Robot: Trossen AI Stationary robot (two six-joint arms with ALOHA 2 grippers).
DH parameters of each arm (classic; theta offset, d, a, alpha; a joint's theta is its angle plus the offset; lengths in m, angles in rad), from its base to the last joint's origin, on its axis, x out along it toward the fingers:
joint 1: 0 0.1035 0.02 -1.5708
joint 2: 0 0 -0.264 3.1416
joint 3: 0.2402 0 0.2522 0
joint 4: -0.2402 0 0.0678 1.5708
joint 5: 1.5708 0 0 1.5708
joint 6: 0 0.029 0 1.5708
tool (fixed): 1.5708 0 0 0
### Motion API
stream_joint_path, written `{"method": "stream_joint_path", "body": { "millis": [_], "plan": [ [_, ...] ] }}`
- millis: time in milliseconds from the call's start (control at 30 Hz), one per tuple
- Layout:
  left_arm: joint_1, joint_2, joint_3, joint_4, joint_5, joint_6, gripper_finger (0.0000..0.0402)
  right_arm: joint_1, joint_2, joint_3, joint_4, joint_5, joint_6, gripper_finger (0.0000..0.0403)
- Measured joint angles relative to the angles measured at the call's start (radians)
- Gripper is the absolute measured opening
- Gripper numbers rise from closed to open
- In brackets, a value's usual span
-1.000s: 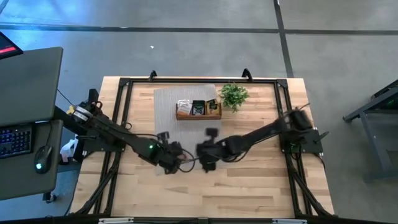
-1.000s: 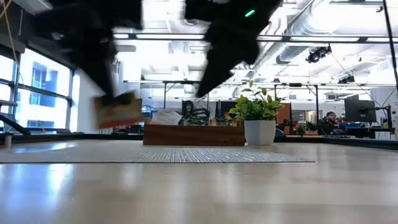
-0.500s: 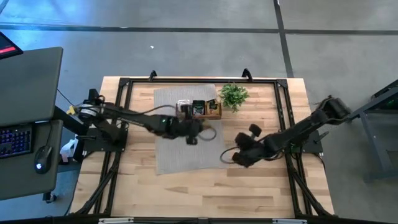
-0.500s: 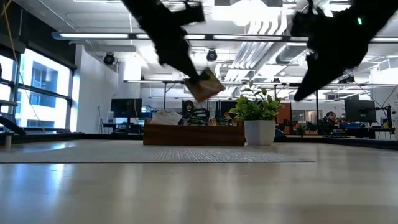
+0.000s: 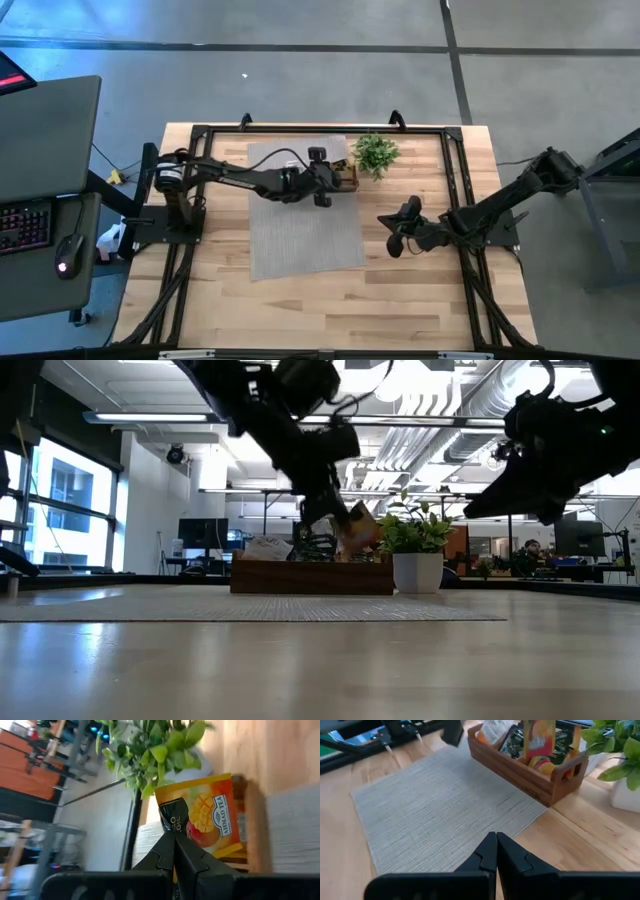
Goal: Pick & Place Tea
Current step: Put the orange tea bag in the right section of the brown wooden organizer, then return to Home Position
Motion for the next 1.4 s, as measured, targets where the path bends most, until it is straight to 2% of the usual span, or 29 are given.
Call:
{"method": "stream_joint_path", "body": {
  "millis": [133, 533, 767, 967, 1067, 1133, 1200, 1333, 1400],
  "plan": [
    [0.0, 0.06, -0.001, 0.061, -0.042, 0.081, 0.0, 0.0, -0.001, -0.012, 0.012, 0.0, 0.0, 0.0],
    [-0.001, 0.078, 0.0, 0.063, -0.064, 0.217, 0.0007, 0.0, -0.001, -0.012, 0.024, 0.0, -0.015, 0.0],
    [-0.001, 0.081, -0.001, 0.067, -0.044, 0.204, 0.0076, -0.001, -0.001, -0.011, 0.03, 0.002, -0.018, 0.0],
    [-0.003, 0.07, -0.001, 0.047, -0.048, 0.087, 0.0143, 0.0, -0.001, -0.011, 0.037, 0.011, -0.019, 0.0],
    [-0.021, 0.022, 0.0, 0.01, -0.135, 0.005, 0.0164, -0.003, -0.007, -0.011, 0.076, 0.027, -0.06, 0.0],
    [-0.038, -0.032, -0.001, -0.081, -0.205, -0.047, 0.017, -0.009, -0.027, -0.011, 0.112, 0.006, -0.142, 0.0],
    [-0.054, -0.093, -0.001, -0.177, -0.211, -0.125, 0.0172, -0.021, -0.065, -0.011, 0.141, -0.037, -0.22, 0.0],
    [-0.061, -0.291, 0.0, -0.427, -0.061, -0.322, 0.0172, -0.044, -0.202, -0.011, 0.158, -0.136, -0.35, 0.0],
    [-0.05, -0.406, 0.0, -0.565, 0.028, -0.411, 0.0172, -0.048, -0.29, -0.011, 0.156, -0.153, -0.432, 0.0]
  ]
}}
